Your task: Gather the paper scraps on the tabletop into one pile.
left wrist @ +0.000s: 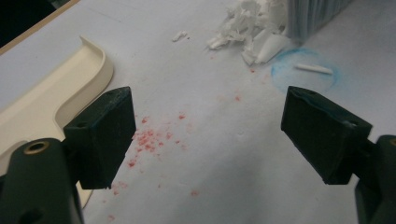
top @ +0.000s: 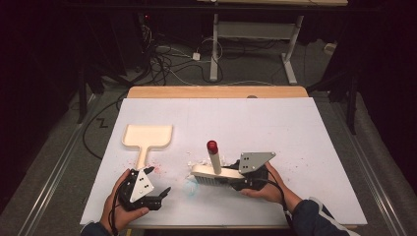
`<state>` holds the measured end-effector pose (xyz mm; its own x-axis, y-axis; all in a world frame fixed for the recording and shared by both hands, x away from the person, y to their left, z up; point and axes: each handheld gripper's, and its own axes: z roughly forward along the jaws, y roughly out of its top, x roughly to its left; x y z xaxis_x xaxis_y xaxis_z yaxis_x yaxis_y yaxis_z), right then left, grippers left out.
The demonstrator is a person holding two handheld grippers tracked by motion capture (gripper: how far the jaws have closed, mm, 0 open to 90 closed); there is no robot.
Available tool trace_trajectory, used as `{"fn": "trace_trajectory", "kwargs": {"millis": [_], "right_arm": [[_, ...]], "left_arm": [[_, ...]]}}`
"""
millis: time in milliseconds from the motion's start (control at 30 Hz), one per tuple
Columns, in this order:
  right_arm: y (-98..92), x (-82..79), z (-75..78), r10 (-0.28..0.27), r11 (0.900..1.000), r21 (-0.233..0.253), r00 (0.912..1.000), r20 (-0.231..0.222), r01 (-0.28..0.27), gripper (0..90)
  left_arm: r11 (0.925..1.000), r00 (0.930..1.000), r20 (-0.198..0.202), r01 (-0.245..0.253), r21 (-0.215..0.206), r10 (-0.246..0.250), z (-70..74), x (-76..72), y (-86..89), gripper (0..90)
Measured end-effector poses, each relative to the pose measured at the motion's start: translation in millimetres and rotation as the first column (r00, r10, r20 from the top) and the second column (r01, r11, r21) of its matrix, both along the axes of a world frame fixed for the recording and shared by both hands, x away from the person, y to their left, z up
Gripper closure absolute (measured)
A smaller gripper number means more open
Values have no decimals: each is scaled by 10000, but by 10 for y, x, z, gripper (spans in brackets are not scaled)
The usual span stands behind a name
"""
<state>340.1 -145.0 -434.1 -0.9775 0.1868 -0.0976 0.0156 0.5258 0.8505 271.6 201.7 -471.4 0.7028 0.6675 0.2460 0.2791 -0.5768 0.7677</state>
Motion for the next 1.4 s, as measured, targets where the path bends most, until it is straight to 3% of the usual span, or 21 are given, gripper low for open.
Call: {"fn": "trace_trajectory", "kwargs": {"millis": [167,333,400,500,633,700,867,1167,1300,1400], "right_arm": [[80,-114,46,99,9994,321,9999,80,-102,677],[254,-231,76,309,9947,991,9985,-450,-264,677],[359,-280,38,450,9953,888,9970,-631,-393,677],[545,-334,-70,397,9992,126,9983,-416,-392,677],[607,-283,-142,-129,9999,79,9991,-411,132,677],[588,-244,-131,-549,9985,-35,9984,-135,549,677],[447,-102,-99,-1635,9864,107,9861,-297,1639,677],[214,-73,209,-1887,9802,633,9820,117,1876,676],[104,84,323,-2383,9698,643,9701,463,2352,676],[20,306,336,-3023,9527,606,9495,836,2979,676]], "left_arm": [[9997,9996,147,-258,-52,259,24,0,38,169],[9947,9948,570,-804,-635,841,93,0,170,166],[9891,9907,633,-1144,-924,1205,115,-8,230,165],[9784,9845,688,-1505,-1418,1614,135,-8,336,165],[9778,9849,588,-1531,-1434,1628,115,2,353,165],[9809,9869,528,-1446,-1300,1524,100,6,332,165],[9862,9912,350,-1231,-1105,1276,62,17,274,165],[9898,9931,297,-1104,-896,1134,45,27,225,165],[9916,9940,241,-1042,-766,1064,35,30,199,165],[9938,9950,309,-929,-616,949,27,44,179,165]]}}
